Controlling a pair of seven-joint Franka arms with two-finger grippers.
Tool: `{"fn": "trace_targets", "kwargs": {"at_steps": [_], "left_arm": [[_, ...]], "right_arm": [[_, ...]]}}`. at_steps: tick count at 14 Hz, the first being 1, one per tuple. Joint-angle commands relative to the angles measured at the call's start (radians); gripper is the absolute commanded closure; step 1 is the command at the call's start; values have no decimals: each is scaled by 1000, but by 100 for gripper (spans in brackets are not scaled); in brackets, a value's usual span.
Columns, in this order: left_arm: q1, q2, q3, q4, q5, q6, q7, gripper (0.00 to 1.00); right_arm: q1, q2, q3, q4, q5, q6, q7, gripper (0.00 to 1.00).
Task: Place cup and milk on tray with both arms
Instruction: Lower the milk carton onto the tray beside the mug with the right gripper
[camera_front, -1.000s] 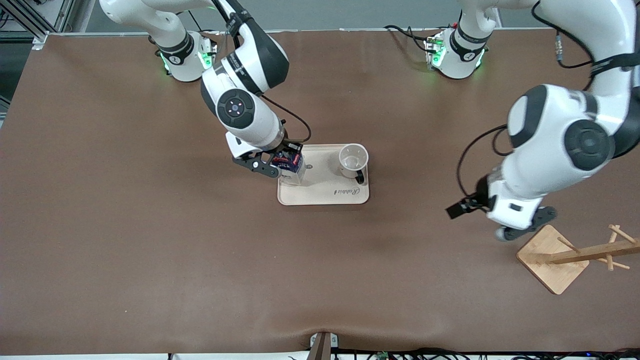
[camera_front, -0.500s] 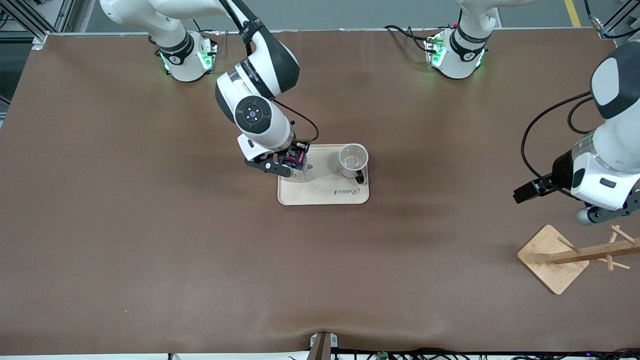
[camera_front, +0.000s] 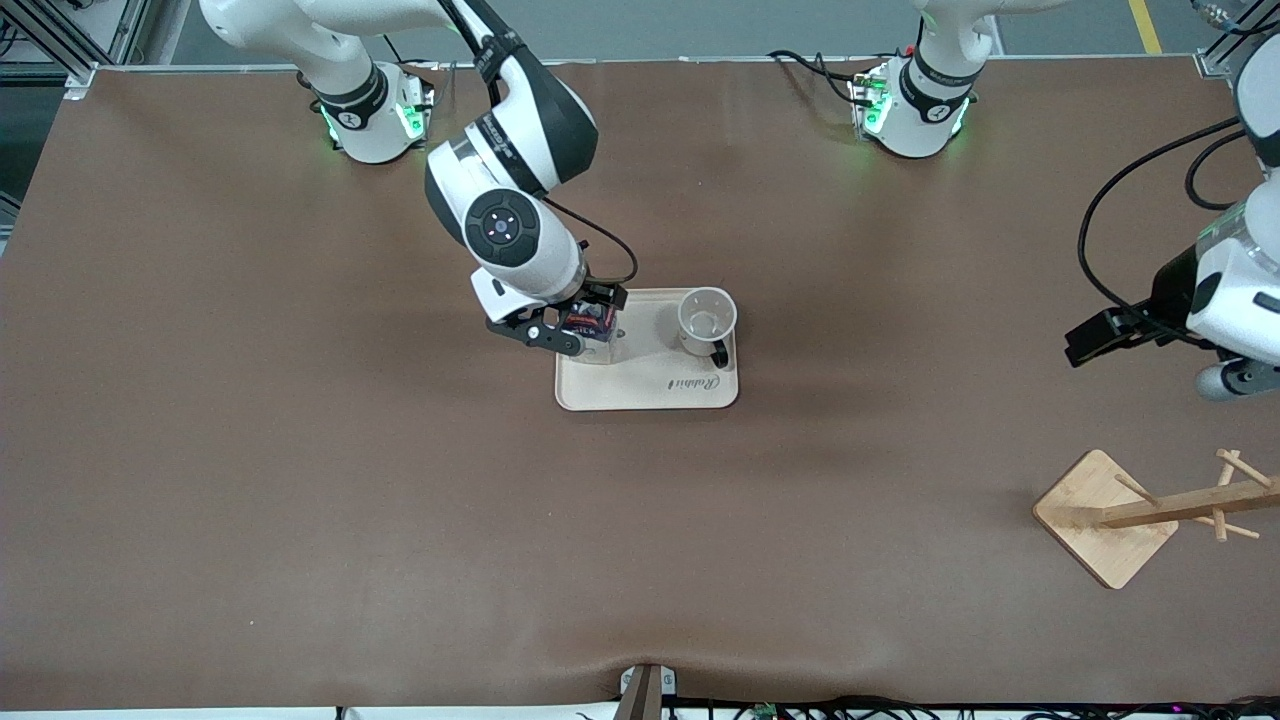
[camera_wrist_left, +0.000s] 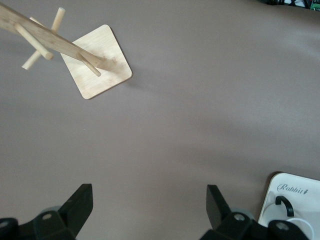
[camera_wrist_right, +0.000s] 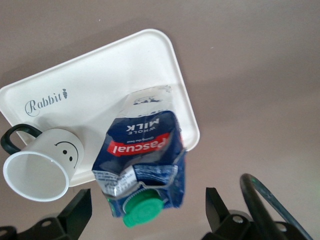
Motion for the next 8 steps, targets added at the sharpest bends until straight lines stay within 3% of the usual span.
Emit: {"fn": "trace_targets", "kwargs": {"at_steps": [1, 8], "left_arm": [[19, -44, -7, -3, 18, -41, 65, 0], [-11, -145, 29, -63, 7, -130, 121, 0]], "right_arm": [[-65, 15, 1, 131, 26, -137, -22, 0], [-291, 3, -2, 410, 16, -497, -78, 0]]}}
